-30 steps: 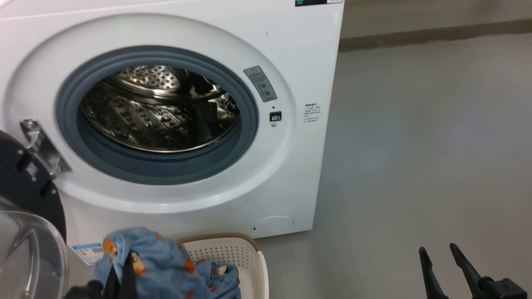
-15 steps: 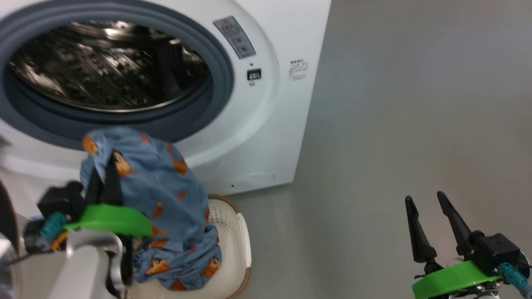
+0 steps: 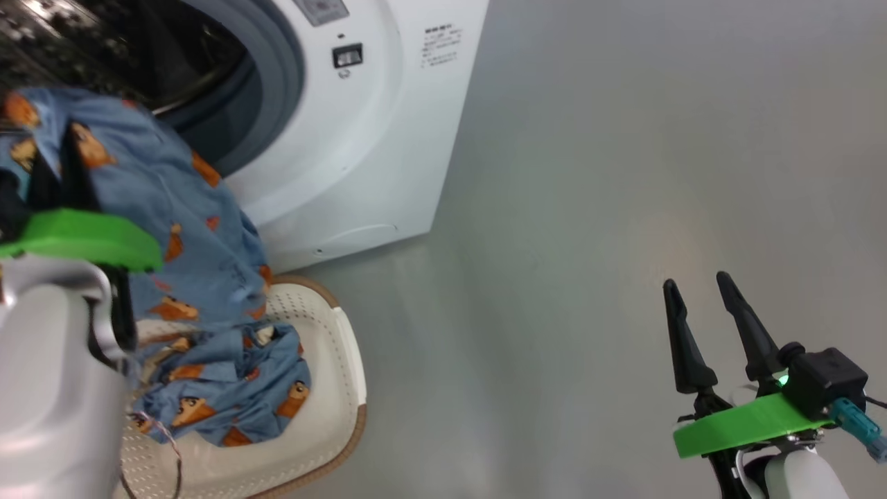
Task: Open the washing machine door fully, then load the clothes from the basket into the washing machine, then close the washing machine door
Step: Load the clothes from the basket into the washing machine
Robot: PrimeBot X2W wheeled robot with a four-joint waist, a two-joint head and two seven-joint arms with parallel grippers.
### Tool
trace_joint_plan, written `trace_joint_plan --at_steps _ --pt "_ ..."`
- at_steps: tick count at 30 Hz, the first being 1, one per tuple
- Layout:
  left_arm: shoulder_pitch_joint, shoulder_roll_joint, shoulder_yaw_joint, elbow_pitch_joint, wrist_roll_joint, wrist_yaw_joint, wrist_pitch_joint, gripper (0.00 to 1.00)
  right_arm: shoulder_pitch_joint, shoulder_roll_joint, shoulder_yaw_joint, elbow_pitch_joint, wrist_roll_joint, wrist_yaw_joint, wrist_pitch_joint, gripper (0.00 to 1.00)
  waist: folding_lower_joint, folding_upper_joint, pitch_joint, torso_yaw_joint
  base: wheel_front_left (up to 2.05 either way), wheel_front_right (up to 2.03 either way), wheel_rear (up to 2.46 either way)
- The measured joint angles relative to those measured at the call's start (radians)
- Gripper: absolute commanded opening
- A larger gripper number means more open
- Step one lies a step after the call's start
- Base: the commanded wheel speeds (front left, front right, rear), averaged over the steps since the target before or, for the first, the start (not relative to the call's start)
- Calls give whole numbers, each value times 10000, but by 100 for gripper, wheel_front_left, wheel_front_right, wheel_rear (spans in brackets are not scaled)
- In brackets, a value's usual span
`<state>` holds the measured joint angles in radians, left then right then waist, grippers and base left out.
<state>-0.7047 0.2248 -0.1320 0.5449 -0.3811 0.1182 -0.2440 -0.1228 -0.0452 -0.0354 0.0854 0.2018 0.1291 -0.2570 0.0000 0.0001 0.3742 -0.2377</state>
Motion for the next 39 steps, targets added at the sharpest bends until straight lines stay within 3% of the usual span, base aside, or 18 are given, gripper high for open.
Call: trace_joint_plan --at_steps 10,24,39 --pt "-2201 385 8 1847 374 -104 -58 0 -459 23 541 -42 405 2 0 100 0 0 1051 -517 0 0 0" --pt "-5181 1559 307 3622 531 -625 -98 0 -931 35 1198 -98 477 0 0 100 0 0 2294 -1119 0 0 0" --pt "-7542 2587 52 4922 1058 -876 -98 0 -1233 61 1973 -98 610 0 0 100 0 0 3210 -2019 0 0 0"
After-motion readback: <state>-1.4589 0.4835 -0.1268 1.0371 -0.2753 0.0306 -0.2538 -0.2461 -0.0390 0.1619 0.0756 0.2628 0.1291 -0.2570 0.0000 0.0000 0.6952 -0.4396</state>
